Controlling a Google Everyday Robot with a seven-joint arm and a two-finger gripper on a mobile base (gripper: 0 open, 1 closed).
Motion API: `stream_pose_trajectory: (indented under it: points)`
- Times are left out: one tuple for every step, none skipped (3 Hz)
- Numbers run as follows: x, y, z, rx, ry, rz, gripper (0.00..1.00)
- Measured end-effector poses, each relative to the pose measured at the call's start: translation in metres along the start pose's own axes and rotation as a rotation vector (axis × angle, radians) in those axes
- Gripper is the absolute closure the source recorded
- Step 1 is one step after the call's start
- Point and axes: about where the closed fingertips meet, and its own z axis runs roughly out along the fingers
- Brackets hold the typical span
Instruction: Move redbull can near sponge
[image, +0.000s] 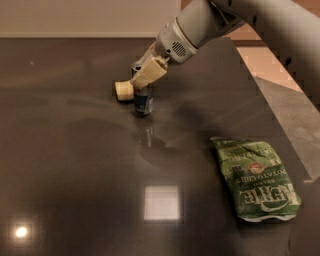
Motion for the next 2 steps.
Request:
stream_pose_trajectory:
  points:
    - [0.004, -0.016, 0.009, 0.025, 0.016, 0.009, 0.81]
    - [0.008, -0.027, 0.012, 0.040, 0.024, 0.018, 0.59]
